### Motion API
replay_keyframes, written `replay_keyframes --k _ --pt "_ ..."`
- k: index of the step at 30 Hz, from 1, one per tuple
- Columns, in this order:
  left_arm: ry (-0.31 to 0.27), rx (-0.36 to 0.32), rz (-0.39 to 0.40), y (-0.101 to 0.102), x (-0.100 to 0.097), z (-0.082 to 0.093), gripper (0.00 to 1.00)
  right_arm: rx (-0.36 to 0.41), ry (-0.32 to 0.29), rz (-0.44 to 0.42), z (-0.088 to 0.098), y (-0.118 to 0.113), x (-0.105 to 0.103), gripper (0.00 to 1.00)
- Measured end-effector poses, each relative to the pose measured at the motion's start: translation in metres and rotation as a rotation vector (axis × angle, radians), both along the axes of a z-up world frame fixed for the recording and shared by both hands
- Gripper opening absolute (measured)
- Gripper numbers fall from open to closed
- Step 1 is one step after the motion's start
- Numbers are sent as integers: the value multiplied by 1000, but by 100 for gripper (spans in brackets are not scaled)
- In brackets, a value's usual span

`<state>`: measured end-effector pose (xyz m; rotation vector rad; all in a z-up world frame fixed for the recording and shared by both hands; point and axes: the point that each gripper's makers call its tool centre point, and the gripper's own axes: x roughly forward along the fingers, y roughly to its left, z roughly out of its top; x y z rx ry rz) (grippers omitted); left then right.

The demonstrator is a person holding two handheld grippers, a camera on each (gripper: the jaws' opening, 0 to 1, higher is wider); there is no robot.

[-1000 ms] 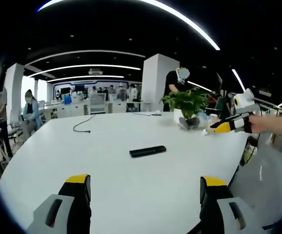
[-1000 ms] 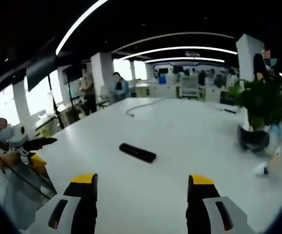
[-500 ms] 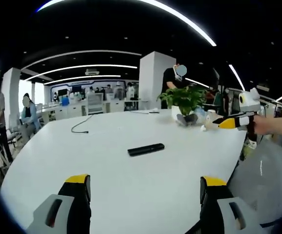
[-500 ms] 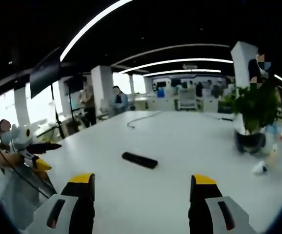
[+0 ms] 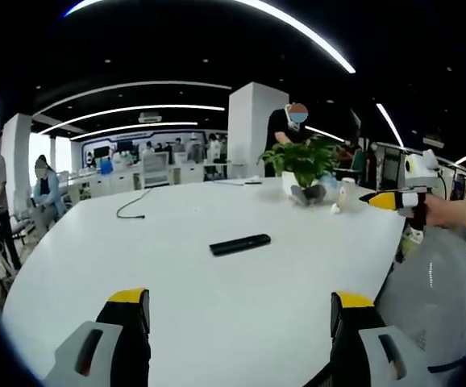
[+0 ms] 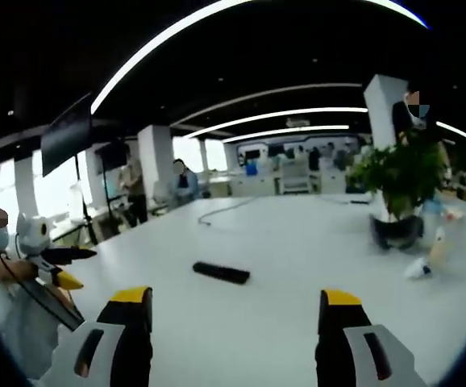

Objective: Press the specified remote control buttons in sequence, fully releasing each button before pressing the next.

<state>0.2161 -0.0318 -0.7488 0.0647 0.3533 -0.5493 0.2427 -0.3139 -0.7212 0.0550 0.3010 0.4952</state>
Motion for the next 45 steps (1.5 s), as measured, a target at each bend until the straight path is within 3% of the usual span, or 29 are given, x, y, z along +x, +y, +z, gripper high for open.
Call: replay_keyframes --k 16,20,24,27,32,39,43,45 --pt "-18 3 75 11 3 3 96 -27 -45 -4 7 0 -2 89" --pt "-24 6 80 11 3 4 96 -19 -25 -4 3 -2 -3 90" --pt "-32 1 85 12 3 6 97 -5 -44 -21 7 -5 -2 92" --pt "-67 -42 92 12 4 14 99 -13 -50 -22 7 -6 -2 92" --pt "-65 -24 116 18 5 11 99 -16 -88 -26 12 -6 0 99" --pt "-77 3 142 25 7 11 100 -59 -96 -7 10 0 0 99" --pt "-143 25 192 34 9 22 100 -120 -81 10 3 1 -1 99" --pt "-137 10 195 35 9 22 100 -162 -47 27 -6 1 -2 99"
